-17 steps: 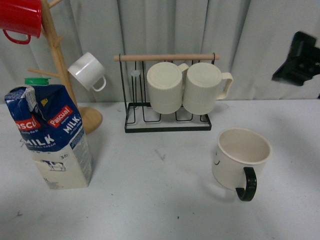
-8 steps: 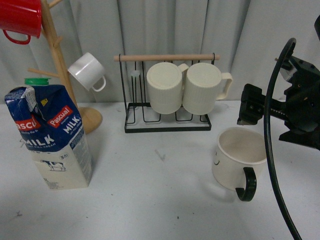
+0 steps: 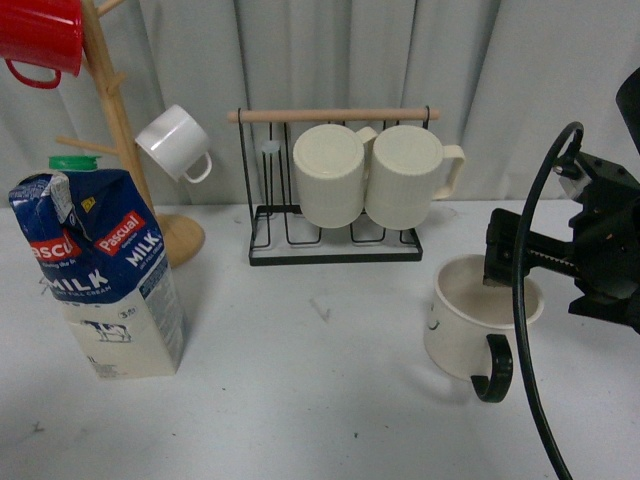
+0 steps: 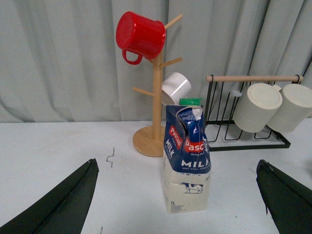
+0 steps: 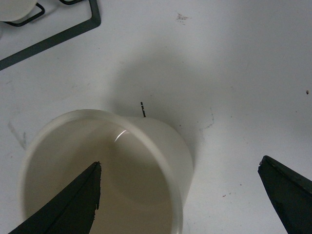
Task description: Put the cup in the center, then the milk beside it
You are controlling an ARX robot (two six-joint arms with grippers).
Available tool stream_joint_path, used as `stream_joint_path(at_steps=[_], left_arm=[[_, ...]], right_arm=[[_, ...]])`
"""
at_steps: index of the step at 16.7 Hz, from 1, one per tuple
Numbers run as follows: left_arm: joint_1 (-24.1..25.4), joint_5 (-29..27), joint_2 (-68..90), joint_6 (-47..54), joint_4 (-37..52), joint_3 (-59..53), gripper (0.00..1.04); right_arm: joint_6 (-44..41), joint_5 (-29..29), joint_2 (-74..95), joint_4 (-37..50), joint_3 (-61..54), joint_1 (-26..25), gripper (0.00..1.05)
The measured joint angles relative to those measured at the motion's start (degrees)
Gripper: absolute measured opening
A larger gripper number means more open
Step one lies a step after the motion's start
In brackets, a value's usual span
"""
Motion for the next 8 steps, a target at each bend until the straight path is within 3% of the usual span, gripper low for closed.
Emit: stream_joint_path(at_steps=[2, 8], left_arm=[[0.0, 0.0, 0.0, 0.0, 0.0, 0.0, 0.98], [0.0, 0.0, 0.0, 0.0, 0.0, 0.0, 0.98]], right_arm=[[-0.4, 0.2, 1.6, 0.0, 0.0, -0.7, 0.93], [-0.8, 0.0, 1.6, 0.1, -0.1, -0.1, 0.27]])
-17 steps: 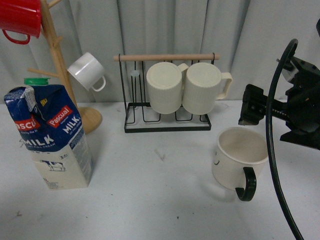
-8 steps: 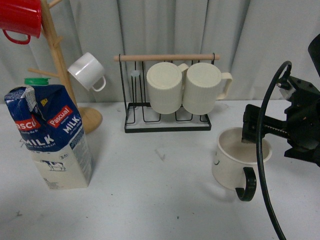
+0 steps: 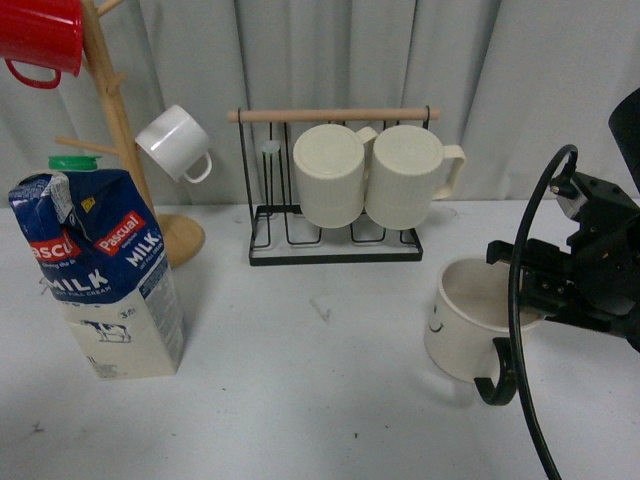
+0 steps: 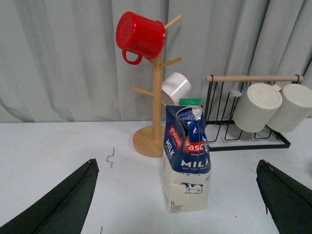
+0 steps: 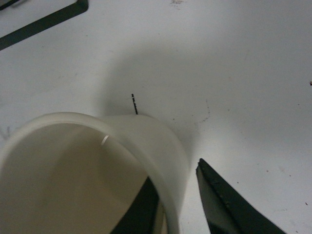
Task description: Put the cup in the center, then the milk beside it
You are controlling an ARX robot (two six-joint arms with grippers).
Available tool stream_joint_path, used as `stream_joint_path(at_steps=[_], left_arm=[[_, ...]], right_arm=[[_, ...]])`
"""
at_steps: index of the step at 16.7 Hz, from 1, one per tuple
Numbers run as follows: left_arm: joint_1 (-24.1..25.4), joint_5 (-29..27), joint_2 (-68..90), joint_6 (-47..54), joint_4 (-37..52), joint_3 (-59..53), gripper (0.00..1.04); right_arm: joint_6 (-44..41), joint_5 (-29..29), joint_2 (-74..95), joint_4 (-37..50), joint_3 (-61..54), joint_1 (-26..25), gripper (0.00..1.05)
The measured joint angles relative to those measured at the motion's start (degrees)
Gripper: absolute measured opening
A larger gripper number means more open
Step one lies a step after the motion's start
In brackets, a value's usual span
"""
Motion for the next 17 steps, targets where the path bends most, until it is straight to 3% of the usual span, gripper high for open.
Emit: stream_joint_path(at_steps=[2, 3, 13, 17], left_arm=[[0.0, 0.0, 0.0, 0.0, 0.0, 0.0, 0.98], [0.0, 0.0, 0.0, 0.0, 0.0, 0.0, 0.98], [0.0, 0.0, 0.0, 0.0, 0.0, 0.0, 0.98], [0.0, 0.0, 0.0, 0.0, 0.0, 0.0, 0.98]], right_arm=[[0.3, -0.7, -2.8, -0.8, -0.3, 0.8, 0.06], [0.3, -1.4, -4.5, -1.1, -0.3, 1.5, 0.03], [2.1, 6.2, 2.9, -12.0, 14.2, 15.0, 0.03], [3.2, 7.5, 7.0, -14.4, 18.9, 17.2, 0.03]])
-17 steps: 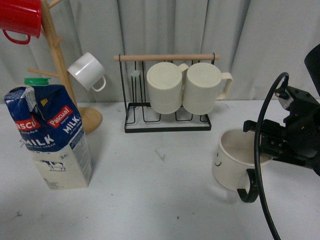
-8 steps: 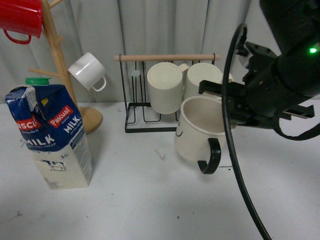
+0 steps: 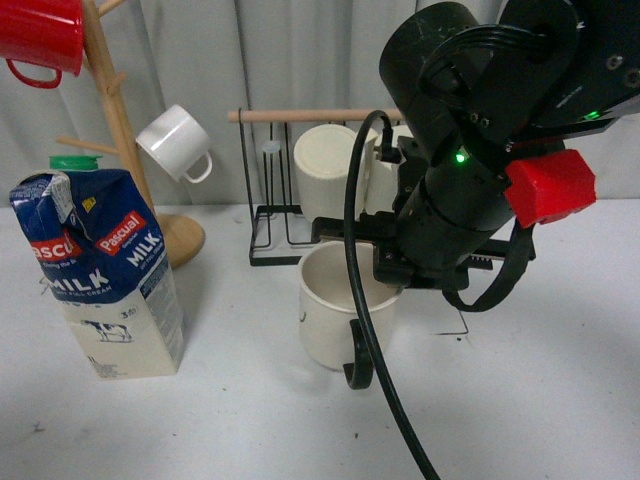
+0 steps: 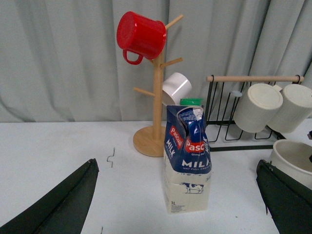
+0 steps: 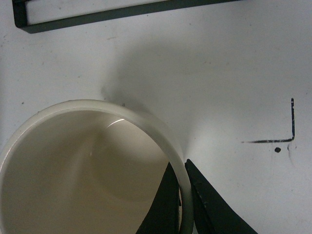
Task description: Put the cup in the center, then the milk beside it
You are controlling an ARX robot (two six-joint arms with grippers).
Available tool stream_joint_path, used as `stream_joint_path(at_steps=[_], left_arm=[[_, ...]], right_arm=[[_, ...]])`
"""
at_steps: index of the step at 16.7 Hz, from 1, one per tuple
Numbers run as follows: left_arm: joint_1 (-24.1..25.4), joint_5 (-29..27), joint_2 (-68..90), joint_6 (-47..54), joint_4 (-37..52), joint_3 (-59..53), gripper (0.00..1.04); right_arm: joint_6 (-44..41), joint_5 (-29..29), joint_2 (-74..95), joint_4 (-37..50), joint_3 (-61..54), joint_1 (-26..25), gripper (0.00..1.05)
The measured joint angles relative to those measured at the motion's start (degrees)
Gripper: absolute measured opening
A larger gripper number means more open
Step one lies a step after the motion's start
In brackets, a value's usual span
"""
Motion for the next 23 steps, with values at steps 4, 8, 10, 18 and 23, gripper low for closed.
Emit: stream_joint_path(at_steps=[4, 8, 10, 18, 23], left_arm=[[0.0, 0.0, 0.0, 0.0, 0.0, 0.0, 0.98], [0.0, 0.0, 0.0, 0.0, 0.0, 0.0, 0.98], [0.0, 0.0, 0.0, 0.0, 0.0, 0.0, 0.98], [0.0, 0.0, 0.0, 0.0, 0.0, 0.0, 0.98], [0.0, 0.0, 0.0, 0.0, 0.0, 0.0, 0.98]], right_arm=[[0.0, 1.9, 3.0, -1.2, 3.4, 0.4, 0.03], [0.0, 1.9, 3.5, -1.1, 3.7, 0.3, 0.03], [-0.2, 1.9, 4.1, -1.1, 4.9, 0.3, 0.12], [1.8, -3.5, -6.0, 9.4, -0.3, -1.0, 1.00], [-21.5, 13.4, -38.8, 64.7, -44.1, -10.4, 0.46]])
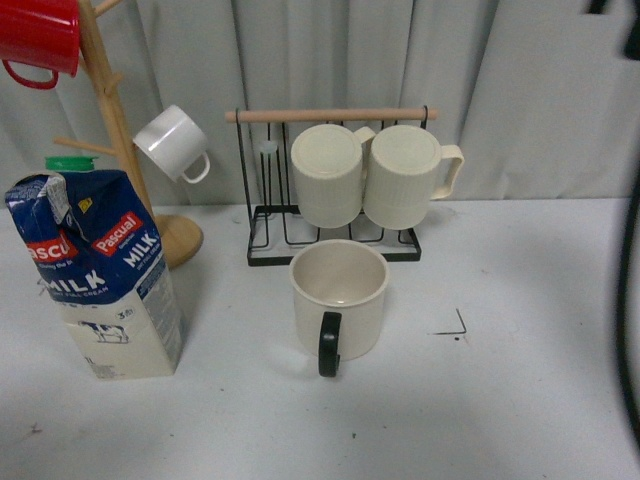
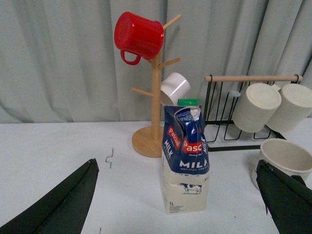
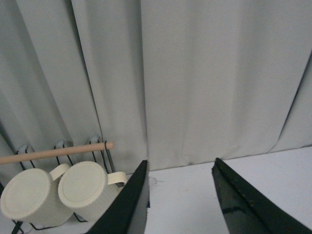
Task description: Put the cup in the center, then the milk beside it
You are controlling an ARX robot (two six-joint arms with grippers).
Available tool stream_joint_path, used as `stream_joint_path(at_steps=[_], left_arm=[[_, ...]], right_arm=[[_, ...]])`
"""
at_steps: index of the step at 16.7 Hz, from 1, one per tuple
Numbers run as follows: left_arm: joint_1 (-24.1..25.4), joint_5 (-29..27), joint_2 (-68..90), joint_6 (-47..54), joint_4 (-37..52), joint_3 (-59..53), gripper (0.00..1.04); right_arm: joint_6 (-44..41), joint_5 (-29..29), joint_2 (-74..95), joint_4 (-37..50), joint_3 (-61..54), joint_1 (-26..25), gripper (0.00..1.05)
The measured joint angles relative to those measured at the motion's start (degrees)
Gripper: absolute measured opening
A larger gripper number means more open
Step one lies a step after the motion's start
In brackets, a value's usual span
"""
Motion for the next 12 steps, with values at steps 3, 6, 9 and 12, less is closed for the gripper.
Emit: stream_joint_path(at_steps=[3, 6, 9, 12], left_arm=[[0.0, 0.0, 0.0, 0.0, 0.0, 0.0, 0.98], [0.0, 0.0, 0.0, 0.0, 0.0, 0.0, 0.98], [0.0, 0.0, 0.0, 0.0, 0.0, 0.0, 0.98], [0.0, 0.0, 0.0, 0.0, 0.0, 0.0, 0.98]], right_arm=[[-2.4, -5.2, -11.8, 2.6, -14.5, -2.9, 0.08], [-2.9, -7.4, -17.9, 2.6, -21.6, -6.0, 0.02], [-2.9, -9.9, -24.4, 1.2, -26.5, -7.9, 0.02], [-2.9, -11.4, -31.4, -1.7, -30.4, -10.0, 0.02]])
